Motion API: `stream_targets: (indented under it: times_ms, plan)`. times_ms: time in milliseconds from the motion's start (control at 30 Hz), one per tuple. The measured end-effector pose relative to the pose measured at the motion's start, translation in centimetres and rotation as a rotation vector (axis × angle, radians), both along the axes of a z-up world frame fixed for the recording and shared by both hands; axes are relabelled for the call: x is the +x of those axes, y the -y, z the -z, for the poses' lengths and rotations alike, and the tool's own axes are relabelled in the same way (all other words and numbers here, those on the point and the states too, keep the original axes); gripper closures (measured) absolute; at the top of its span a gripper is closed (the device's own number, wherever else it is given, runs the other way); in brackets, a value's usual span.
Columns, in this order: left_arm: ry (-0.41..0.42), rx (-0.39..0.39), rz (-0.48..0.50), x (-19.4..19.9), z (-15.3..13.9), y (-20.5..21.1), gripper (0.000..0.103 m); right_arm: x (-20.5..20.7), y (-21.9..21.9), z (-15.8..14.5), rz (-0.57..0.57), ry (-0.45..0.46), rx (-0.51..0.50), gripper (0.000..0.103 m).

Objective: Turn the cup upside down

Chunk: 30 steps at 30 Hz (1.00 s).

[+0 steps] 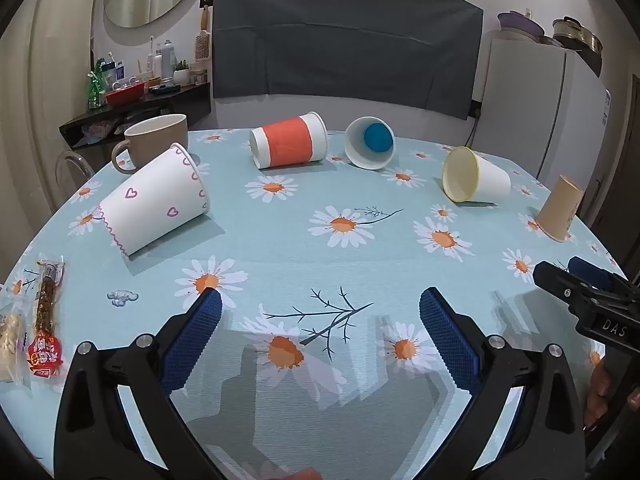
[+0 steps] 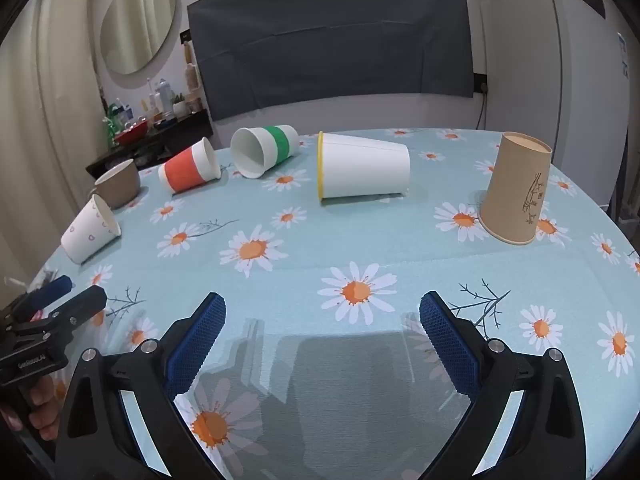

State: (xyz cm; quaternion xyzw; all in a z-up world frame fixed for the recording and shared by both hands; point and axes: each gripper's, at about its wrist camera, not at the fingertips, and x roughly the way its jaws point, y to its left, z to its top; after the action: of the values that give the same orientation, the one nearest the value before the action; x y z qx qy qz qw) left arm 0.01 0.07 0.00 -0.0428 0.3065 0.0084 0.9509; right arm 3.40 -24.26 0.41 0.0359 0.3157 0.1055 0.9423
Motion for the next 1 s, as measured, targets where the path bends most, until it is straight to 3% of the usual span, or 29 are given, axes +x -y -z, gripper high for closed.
stream_targets:
  times_ms: [1000]
  plan:
    - [-0.008, -0.011, 0.015, 0.28, 0.07, 0.02, 0.006, 0.08, -0.3, 0.12, -0.005, -0.011, -0.008, 0.009]
